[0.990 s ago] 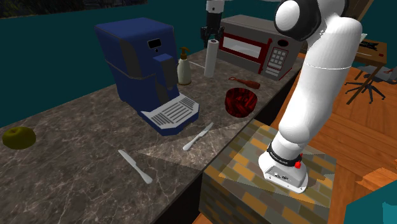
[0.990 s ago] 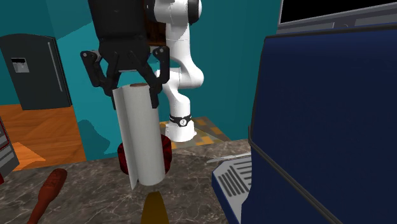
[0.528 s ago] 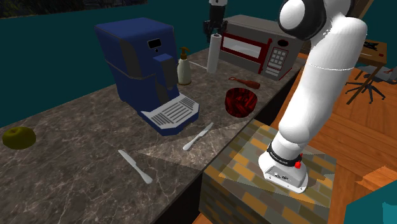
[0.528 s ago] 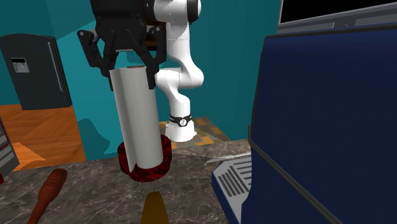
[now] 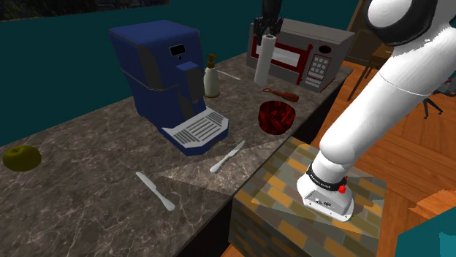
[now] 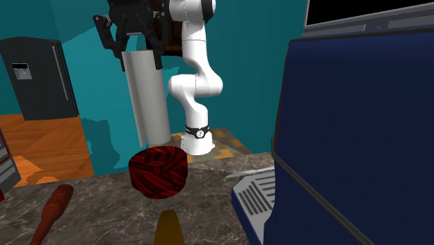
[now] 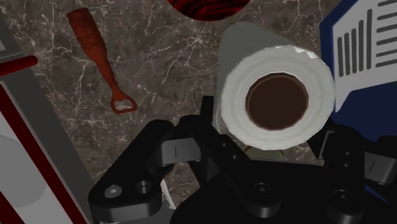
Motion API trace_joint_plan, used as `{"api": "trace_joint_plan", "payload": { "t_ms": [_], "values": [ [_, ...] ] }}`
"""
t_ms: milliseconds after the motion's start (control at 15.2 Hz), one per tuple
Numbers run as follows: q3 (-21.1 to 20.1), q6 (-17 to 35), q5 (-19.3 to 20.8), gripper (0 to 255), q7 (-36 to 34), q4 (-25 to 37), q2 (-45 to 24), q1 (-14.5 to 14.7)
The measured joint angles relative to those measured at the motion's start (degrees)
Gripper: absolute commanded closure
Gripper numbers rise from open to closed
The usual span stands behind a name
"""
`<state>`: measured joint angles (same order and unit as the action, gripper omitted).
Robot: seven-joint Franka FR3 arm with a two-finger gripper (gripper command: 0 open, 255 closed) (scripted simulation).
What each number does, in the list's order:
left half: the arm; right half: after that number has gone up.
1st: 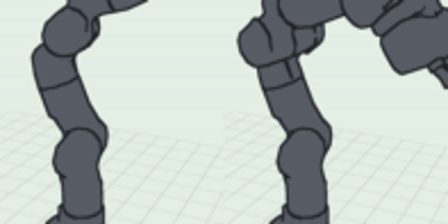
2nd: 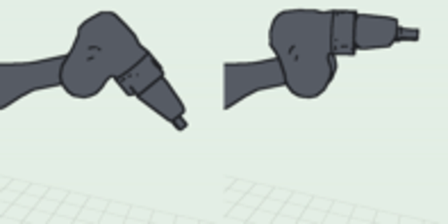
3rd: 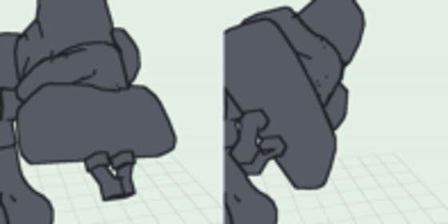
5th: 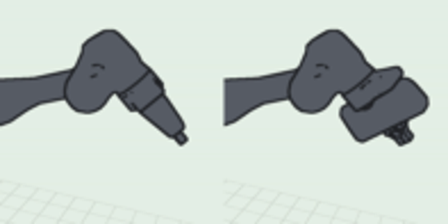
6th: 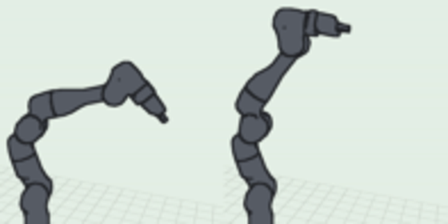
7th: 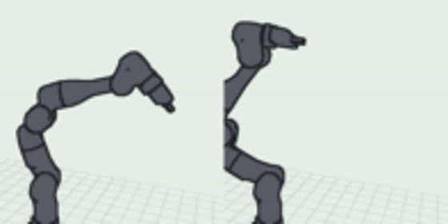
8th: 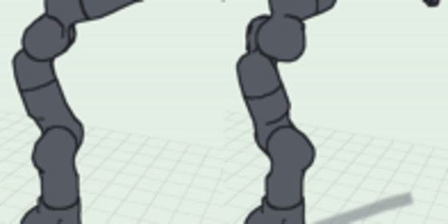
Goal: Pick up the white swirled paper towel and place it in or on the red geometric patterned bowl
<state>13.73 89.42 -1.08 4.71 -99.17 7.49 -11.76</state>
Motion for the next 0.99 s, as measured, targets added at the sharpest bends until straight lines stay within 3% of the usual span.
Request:
{"api": "trace_joint_plan", "payload": {
  "t_ms": [594, 990],
  "values": [
    [1.3, -5.8, 4.4, 255, 2.8, -10.1, 16.3, -2.4],
    [1.5, -2.9, 5.1, 255, 3.0, -15.5, 18.9, -2.9]
  ]
}}
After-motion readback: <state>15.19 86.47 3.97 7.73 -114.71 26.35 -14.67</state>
